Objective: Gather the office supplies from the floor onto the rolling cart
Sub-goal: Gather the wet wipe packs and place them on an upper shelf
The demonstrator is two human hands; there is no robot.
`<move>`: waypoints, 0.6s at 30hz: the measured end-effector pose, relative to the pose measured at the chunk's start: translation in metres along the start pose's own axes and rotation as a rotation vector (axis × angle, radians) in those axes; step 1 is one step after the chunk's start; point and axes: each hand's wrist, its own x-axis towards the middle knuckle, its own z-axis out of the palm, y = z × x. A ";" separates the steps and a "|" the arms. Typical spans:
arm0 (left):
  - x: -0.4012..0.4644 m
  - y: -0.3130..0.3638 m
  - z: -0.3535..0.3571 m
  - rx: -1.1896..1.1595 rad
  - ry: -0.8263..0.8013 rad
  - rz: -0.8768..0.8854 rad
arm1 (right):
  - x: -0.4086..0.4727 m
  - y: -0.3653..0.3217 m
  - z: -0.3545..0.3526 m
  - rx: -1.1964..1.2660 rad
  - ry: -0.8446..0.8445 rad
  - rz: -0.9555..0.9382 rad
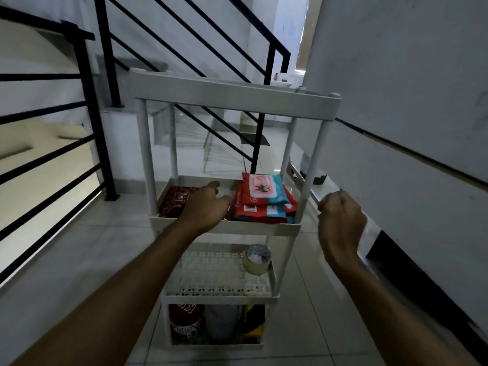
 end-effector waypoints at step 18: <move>-0.010 0.040 0.044 -0.063 -0.195 0.135 | 0.041 0.023 0.004 -0.149 -0.959 0.072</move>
